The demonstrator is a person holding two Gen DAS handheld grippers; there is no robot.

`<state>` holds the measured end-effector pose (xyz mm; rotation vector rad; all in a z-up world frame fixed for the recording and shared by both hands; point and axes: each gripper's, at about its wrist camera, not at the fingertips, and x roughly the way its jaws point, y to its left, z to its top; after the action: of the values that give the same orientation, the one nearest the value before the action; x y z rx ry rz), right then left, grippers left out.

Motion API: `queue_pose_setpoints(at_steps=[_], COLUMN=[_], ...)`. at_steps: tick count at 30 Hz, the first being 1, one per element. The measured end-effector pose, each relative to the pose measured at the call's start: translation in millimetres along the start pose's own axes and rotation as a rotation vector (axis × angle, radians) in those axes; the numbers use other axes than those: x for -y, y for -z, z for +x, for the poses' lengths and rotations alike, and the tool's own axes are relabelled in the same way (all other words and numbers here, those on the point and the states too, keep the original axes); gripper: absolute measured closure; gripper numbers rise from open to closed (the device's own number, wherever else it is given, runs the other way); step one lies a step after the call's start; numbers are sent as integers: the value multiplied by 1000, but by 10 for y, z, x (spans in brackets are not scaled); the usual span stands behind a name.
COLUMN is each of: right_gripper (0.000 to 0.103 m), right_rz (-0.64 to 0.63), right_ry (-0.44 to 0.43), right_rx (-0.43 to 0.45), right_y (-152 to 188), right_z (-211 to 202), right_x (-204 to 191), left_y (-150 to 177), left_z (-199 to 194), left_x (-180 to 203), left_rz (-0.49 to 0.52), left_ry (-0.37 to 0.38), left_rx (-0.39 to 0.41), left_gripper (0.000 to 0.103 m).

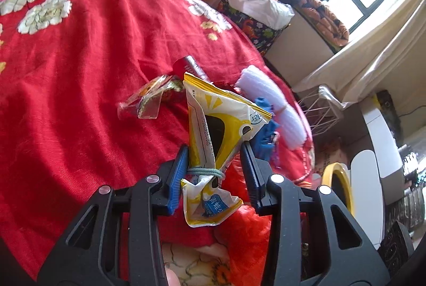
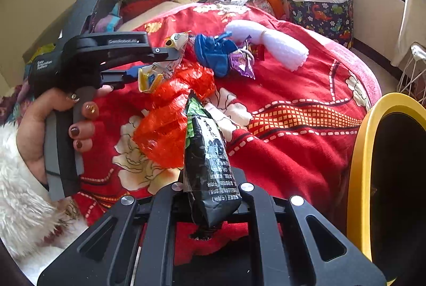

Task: Collect trash
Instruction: 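Carry the yellow wrapper and green snack bag with both grippers over the bin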

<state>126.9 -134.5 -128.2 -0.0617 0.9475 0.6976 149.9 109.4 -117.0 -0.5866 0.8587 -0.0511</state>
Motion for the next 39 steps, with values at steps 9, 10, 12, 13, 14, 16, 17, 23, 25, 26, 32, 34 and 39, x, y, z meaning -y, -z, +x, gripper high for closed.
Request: queue_pose_setpoints(at_steps=[9,10,12,13,14,16,17,23,25,26,32,34,39], right_gripper=[93,93,93,93,93,93,93,93,93,93,93,93,93], right_rz=[17,20,26,28,31,38,42,73,86,92,130,141,168], right_ry=[-40,-41,-44,-42,-41,-39,-35,-17,-8,-3,39,49,75], right_rx=[71,80,95,105,112,126,135,178,190,196,228,238,266], right_y=[-87,-105,-114,-121,-127,-128,-130,-137,-129,-122,-86,-74,-42], right_z=[-259,-293,-348,-385,-409,-472,-507,-687,-745,-776,-942,-990,-1111], right_x=[-44,-44,-50,-46,-43,-34,-26,103,155,178,327,371,491], left_y=[-43,-45,-37,-30,-21,3,19,104,133,151,244,261,341], left_z=[-312,-336,-393,-411,-426,-450,-464,-495,-500,-503,-517,-513,-542], left_x=[247,282,354,373,408,451,491,722,792,835,1041,1085,1252], left_rz=[42,49,64,68,72,78,86,132,149,157,203,215,253], left_ry=[48,53,66,71,79,94,96,127,137,142,172,179,196], left_rx=[66,70,79,80,80,77,77,69,66,65,53,50,48], left_gripper=[71,71,71,71,71,71,71,71,71,71,71,71,71])
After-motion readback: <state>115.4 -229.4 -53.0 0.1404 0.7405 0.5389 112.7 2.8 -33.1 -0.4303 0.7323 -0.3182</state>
